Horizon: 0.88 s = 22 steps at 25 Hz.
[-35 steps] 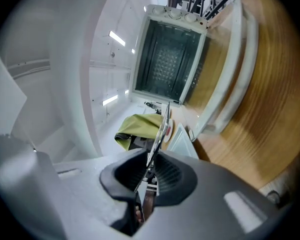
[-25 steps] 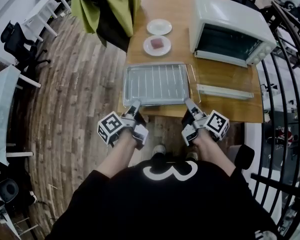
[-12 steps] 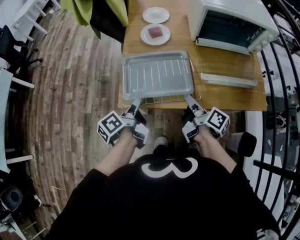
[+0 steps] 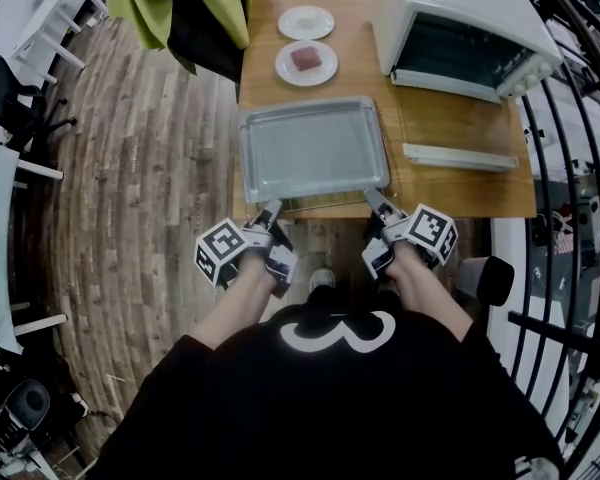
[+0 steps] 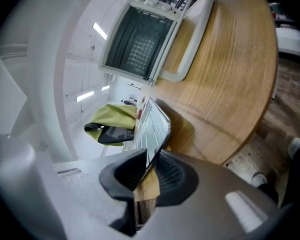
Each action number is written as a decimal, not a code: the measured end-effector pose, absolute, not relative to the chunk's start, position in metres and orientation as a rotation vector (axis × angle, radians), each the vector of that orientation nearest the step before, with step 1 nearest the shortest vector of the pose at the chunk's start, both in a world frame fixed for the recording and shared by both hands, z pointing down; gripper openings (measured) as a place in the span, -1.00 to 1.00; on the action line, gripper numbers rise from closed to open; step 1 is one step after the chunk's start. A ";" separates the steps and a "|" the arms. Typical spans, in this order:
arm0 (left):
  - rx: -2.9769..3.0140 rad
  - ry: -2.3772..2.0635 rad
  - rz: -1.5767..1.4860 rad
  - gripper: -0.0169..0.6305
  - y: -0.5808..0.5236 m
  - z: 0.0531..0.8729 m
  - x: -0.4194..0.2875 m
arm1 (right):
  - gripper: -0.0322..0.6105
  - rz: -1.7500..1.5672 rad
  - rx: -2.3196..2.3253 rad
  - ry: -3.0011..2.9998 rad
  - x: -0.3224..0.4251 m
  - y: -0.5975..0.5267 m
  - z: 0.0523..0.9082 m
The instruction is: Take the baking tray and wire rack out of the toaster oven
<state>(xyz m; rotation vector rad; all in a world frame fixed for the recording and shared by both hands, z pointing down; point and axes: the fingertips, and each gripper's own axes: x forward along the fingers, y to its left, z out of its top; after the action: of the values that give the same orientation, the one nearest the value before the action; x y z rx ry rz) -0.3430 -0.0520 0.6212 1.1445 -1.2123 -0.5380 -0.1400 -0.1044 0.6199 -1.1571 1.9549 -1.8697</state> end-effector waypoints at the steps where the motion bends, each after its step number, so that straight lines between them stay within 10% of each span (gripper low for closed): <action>1: 1.130 -1.204 -0.539 -0.78 -0.053 0.623 -0.343 | -0.76 -1.877 -1.165 1.953 -0.140 -0.105 0.621; 11: 1.111 -1.137 -0.524 -0.71 -0.065 0.629 -0.343 | -0.73 -1.905 -1.193 1.999 -0.145 -0.111 0.618; 22: 1.221 -1.040 -0.416 -0.29 -0.072 0.619 -0.331 | -0.09 -1.959 -1.064 2.355 -0.160 -0.107 0.615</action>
<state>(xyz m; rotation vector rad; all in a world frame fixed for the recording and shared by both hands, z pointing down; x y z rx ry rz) -0.3309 -0.0719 0.6187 1.2213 -1.0402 -0.4156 -0.1600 -0.1069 0.6146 -1.0639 2.3550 -1.9595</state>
